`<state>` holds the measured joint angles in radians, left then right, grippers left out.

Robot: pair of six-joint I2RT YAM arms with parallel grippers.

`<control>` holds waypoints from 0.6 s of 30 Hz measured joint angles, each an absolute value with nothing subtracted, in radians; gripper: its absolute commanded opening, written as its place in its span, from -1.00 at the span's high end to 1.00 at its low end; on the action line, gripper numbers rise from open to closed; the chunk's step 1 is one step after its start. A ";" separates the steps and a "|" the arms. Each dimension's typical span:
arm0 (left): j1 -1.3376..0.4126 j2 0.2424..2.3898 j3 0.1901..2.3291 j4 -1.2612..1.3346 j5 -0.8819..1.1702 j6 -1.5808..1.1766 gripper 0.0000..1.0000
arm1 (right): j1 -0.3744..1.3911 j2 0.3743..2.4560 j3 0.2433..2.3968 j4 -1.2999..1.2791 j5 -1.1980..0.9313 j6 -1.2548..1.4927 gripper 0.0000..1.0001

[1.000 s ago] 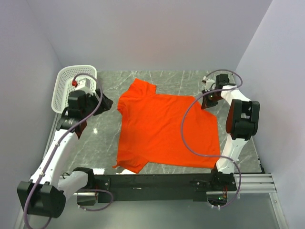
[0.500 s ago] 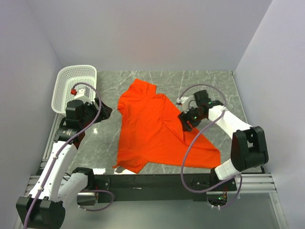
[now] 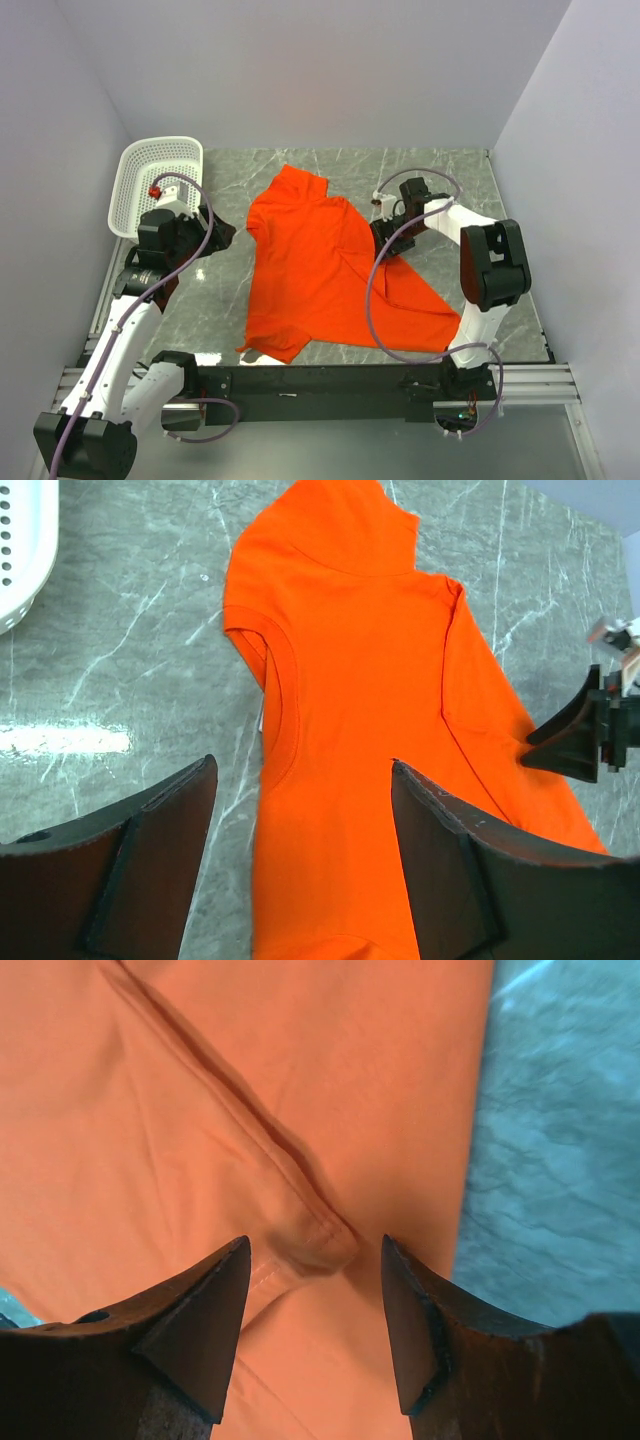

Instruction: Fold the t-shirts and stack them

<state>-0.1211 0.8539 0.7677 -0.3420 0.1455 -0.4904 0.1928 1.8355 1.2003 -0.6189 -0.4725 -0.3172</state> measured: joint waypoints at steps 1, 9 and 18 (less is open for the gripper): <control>-0.121 0.854 0.768 -0.341 0.146 -0.490 -0.51 | 0.194 1.846 1.200 -0.622 -0.472 -0.313 -0.19; -0.121 0.855 0.768 -0.341 0.153 -0.490 -0.51 | 0.194 1.852 1.201 -0.649 -0.495 -0.324 0.97; -0.121 0.855 0.768 -0.341 0.154 -0.490 -0.51 | 0.152 1.799 1.296 -0.617 -0.259 -0.318 1.00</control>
<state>-0.1211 0.8551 0.7677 -0.3412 0.1539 -0.4904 0.1520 1.7988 1.2964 -0.6170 -0.2592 -0.3176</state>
